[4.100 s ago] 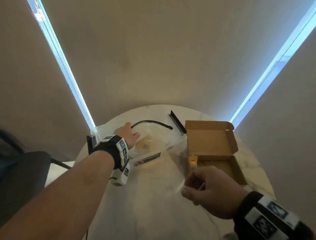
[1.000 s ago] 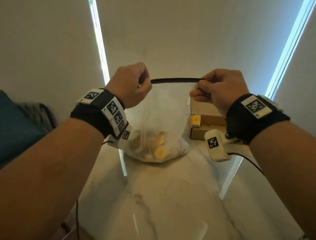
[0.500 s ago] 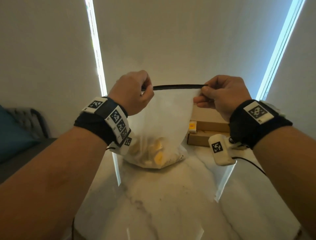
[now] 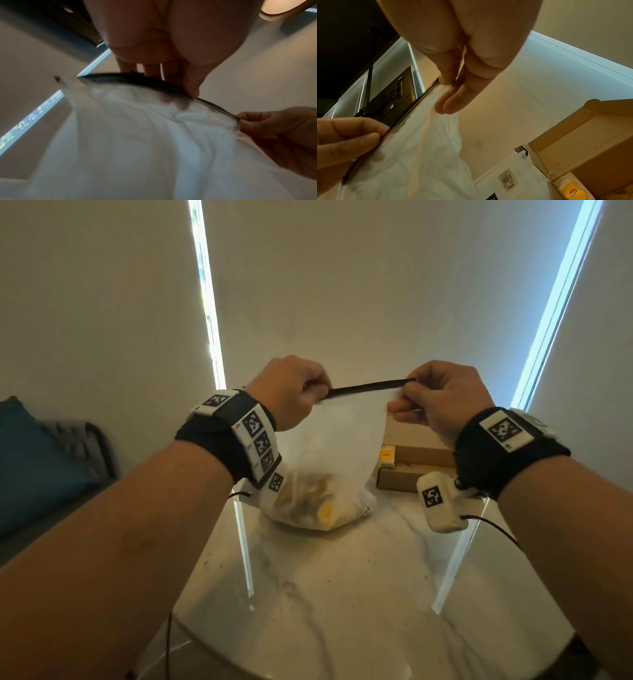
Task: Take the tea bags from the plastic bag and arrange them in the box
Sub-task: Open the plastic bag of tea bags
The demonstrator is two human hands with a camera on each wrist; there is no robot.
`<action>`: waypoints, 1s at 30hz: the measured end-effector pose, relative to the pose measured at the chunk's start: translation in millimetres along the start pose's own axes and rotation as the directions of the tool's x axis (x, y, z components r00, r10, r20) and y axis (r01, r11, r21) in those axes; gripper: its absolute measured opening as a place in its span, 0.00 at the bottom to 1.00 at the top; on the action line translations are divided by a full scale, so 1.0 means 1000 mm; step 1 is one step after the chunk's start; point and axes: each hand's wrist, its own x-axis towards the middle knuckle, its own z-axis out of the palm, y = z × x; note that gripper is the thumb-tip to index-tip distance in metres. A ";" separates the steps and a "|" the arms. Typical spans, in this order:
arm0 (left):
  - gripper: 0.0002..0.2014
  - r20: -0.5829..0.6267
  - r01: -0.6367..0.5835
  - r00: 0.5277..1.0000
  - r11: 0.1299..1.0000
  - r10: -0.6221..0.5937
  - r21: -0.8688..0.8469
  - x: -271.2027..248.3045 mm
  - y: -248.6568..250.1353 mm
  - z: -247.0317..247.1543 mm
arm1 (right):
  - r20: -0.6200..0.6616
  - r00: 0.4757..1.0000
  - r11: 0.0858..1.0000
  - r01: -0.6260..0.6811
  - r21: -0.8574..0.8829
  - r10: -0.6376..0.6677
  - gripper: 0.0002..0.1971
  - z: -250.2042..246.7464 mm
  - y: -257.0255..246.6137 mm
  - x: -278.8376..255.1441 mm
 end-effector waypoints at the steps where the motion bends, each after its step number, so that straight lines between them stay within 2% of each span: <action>1: 0.07 0.010 0.021 1.000 0.999 -0.020 -0.028 0.002 0.000 0.001 | -0.007 1.000 1.000 -0.008 -0.006 0.008 0.07 0.000 0.000 0.001; 3: 0.07 0.020 0.047 0.999 0.995 -0.046 -0.090 0.005 -0.001 0.003 | -0.047 0.999 0.999 -0.027 -0.037 0.025 0.05 0.002 0.003 0.004; 5: 0.07 0.011 0.063 0.998 0.985 -0.062 -0.158 0.006 -0.001 0.006 | -0.150 0.987 0.968 0.026 -0.249 -0.065 0.08 0.004 0.005 0.009; 6: 0.07 0.001 0.066 0.998 0.981 -0.066 -0.182 0.007 -0.001 0.007 | -0.183 0.968 0.907 0.083 -0.413 -0.172 0.13 0.006 0.006 0.011; 7: 0.07 -0.006 0.070 0.997 0.977 -0.072 -0.200 0.009 -0.001 0.009 | -0.158 0.946 0.821 0.155 -0.550 -0.284 0.17 0.009 0.005 0.012; 9: 0.07 -0.019 0.073 0.997 0.970 -0.079 -0.230 0.010 0.001 0.010 | -0.006 0.897 0.646 0.314 -0.696 -0.442 0.19 0.020 0.001 0.009; 11: 0.07 -0.033 0.076 0.996 0.957 -0.088 -0.280 0.010 0.003 0.009 | 0.104 0.875 0.550 0.386 -0.741 -0.473 0.18 0.032 -0.002 0.009; 14: 0.07 -0.022 0.133 0.988 0.911 -0.153 -0.391 0.007 0.006 0.002 | 0.155 0.873 0.562 0.424 -0.710 -0.462 0.10 0.041 -0.004 0.012; 16: 0.09 0.041 0.196 0.979 0.869 -0.200 -0.454 0.004 0.009 -0.002 | 0.184 0.855 0.567 0.468 -0.678 -0.485 0.07 0.044 -0.004 0.012; 19: 0.11 0.206 0.341 0.940 0.759 -0.271 -0.555 0.000 0.014 -0.008 | 0.238 0.795 0.510 0.556 -0.656 -0.558 0.04 0.045 -0.004 0.008; 20: 0.14 0.258 0.387 0.921 0.747 -0.291 -0.541 0.000 0.014 -0.010 | 0.268 0.778 0.489 0.582 -0.650 -0.569 0.04 0.044 -0.005 0.005; 22: 0.16 0.347 0.435 0.889 0.788 -0.299 -0.436 0.000 0.013 -0.013 | 0.334 0.758 0.467 0.622 -0.629 -0.561 0.04 0.043 -0.008 -0.002; 25: 0.03 0.381 0.408 0.891 0.802 -0.246 -0.435 -0.004 0.015 -0.016 | 0.377 0.766 0.495 0.631 -0.597 -0.521 0.05 0.041 -0.011 -0.012; 26: 0.04 0.350 0.366 0.911 0.817 -0.218 -0.445 -0.005 0.016 -0.016 | 0.387 0.772 0.501 0.627 -0.597 -0.504 0.05 0.040 -0.011 -0.015; 27: 0.06 0.287 0.287 0.941 0.870 -0.179 -0.400 -0.006 0.016 -0.015 | 0.403 0.779 0.501 0.621 -0.603 -0.480 0.05 0.038 -0.012 -0.017; 29: 0.12 0.141 0.097 0.987 0.987 -0.079 -0.127 -0.005 0.017 -0.013 | 0.445 0.804 0.495 0.594 -0.634 -0.395 0.06 0.033 -0.011 -0.021; 30: 0.13 0.090 0.046 0.995 0.997 -0.051 0.055 -0.004 0.017 -0.012 | 0.468 0.815 0.488 0.580 -0.652 -0.343 0.06 0.031 -0.010 -0.024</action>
